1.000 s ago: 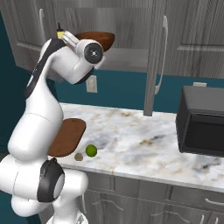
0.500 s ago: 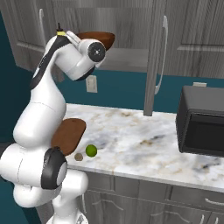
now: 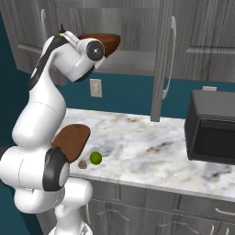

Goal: Open the cabinet. Place the bowl and condiment on the counter. Then place the lime and garlic on the cutting board.

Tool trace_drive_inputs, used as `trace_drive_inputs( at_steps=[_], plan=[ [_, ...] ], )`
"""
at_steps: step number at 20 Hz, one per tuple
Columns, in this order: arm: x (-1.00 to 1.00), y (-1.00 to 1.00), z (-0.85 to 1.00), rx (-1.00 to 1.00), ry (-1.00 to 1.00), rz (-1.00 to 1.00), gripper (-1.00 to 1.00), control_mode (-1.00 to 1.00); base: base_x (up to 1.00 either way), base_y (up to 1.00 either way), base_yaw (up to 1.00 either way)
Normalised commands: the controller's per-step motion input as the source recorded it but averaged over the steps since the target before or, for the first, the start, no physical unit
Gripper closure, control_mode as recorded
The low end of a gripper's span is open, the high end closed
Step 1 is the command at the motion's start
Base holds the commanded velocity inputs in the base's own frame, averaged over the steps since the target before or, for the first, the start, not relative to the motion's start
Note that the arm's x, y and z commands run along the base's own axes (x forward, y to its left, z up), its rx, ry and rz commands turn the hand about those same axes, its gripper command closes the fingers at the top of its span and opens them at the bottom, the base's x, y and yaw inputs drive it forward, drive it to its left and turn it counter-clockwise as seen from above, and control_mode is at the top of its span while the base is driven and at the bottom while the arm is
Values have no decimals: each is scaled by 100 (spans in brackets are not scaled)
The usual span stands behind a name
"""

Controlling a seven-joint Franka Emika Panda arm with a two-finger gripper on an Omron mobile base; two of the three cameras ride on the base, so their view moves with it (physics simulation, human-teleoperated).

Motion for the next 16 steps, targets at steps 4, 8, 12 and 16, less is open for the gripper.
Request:
trace_drive_inputs(
  at_steps=[4, 8, 12, 16],
  plan=[
    [-15, 17, 0, 0, -1, 4, -100, -100, 0, 0, 0],
    [-55, 20, 5, 0, -7, 8, -100, -100, 0, 0, 0],
    [-51, 38, 0, 0, -2, 12, -100, -100, 0, 0, 0],
    [-42, 52, 0, 0, 0, 14, -100, -100, 0, 0, 0]
  ],
)
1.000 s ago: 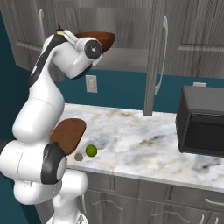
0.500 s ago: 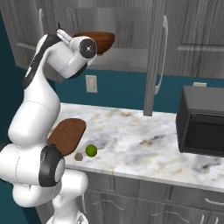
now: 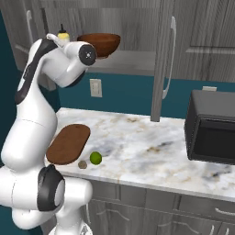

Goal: Open the cabinet. Place the bowl and condiment on the counter. Then place the lime and garlic on the cutting board.

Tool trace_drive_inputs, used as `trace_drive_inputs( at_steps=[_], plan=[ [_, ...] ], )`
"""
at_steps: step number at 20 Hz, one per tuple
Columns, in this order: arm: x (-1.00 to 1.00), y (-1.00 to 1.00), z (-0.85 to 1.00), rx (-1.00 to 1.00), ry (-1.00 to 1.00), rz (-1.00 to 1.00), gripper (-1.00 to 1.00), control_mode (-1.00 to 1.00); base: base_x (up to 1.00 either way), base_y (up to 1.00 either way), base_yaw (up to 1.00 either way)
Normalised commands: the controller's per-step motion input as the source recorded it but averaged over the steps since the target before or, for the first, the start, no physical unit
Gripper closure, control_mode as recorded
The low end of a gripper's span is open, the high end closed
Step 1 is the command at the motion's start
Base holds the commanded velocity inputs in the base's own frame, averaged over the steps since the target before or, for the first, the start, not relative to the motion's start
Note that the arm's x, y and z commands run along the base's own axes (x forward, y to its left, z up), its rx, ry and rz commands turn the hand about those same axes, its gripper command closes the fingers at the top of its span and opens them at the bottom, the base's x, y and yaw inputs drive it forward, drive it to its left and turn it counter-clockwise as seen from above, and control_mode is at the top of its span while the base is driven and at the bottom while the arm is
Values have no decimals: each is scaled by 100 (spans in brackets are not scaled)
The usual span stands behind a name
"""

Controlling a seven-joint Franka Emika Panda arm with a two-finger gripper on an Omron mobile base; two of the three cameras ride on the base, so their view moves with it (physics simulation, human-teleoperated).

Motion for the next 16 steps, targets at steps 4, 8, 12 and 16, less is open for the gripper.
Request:
trace_drive_inputs(
  at_steps=[4, 8, 12, 16],
  plan=[
    [-38, 57, 0, 0, 0, 14, -100, -100, 0, 0, 0],
    [-35, 59, 0, 0, 0, 14, -100, -100, 0, 0, 0],
    [-35, 60, 0, -1, 0, 14, -100, -100, 0, 0, 0],
    [-34, 64, 0, -2, 0, 12, -100, -100, 0, 0, 0]
  ],
)
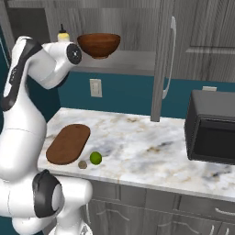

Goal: Open the cabinet. Place the bowl and condiment on the counter. Then place the lime and garlic on the cutting board.

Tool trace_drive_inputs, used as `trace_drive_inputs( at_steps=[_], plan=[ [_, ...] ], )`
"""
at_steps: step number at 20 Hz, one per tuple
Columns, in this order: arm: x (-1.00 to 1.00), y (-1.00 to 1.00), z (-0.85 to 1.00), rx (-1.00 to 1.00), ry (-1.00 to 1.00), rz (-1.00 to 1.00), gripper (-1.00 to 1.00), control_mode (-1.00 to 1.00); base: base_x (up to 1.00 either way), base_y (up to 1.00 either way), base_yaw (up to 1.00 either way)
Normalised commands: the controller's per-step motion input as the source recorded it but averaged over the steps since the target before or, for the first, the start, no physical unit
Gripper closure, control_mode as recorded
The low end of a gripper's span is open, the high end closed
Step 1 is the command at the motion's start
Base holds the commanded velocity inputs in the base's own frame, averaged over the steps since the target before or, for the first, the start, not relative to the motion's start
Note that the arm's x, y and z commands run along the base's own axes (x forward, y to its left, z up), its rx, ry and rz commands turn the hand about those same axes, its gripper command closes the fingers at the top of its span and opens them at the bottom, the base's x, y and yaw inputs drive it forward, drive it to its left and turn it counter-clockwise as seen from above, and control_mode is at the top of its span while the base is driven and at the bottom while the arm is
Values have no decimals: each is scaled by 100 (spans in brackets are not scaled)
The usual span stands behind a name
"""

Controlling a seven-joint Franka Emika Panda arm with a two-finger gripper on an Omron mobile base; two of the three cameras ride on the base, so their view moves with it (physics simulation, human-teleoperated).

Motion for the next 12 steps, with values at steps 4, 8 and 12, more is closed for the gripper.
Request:
trace_drive_inputs(
  at_steps=[4, 8, 12],
  plan=[
    [-27, 63, 0, -3, 0, 10, -100, -100, 0, 0, 0],
    [-20, 59, 0, -3, 0, 8, -100, -100, 0, 0, 0],
    [-12, 48, 0, -2, 0, 5, -100, -100, 0, 0, 0]
  ],
)
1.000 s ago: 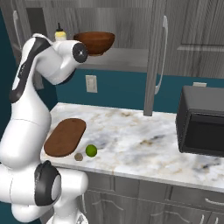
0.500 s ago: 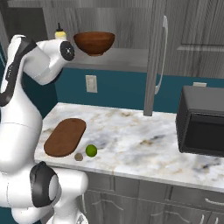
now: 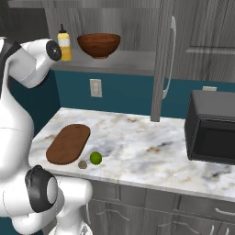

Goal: Open the cabinet. Place the bowl and condiment on the counter. Then place the lime and garlic on the cutting board.

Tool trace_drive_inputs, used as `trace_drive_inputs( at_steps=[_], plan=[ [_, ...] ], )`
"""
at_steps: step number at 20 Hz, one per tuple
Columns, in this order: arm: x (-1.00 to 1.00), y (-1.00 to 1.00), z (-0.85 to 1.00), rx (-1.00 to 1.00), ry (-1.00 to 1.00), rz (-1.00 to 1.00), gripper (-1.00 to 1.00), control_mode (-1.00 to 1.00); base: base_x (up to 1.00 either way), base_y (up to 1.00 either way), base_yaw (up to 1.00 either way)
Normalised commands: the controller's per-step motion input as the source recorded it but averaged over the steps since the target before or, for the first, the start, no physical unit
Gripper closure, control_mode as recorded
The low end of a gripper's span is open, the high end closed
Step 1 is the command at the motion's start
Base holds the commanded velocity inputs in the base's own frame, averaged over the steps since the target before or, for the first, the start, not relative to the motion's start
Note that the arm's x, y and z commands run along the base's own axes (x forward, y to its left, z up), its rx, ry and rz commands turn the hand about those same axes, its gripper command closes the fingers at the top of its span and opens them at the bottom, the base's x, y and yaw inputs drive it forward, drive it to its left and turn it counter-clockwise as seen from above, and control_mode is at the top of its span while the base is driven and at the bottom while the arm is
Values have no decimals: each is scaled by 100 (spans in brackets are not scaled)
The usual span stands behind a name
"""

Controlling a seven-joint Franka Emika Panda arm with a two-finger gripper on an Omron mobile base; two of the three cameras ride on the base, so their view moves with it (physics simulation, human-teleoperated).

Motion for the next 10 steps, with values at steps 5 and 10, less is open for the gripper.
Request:
trace_drive_inputs(
  at_steps=[5, 10],
  plan=[
    [-6, 46, -1, -1, 0, 3, -100, -100, 0, 0, 0],
    [-1, 42, -3, -1, 0, 0, -100, -100, 0, 0, 0]
  ],
)
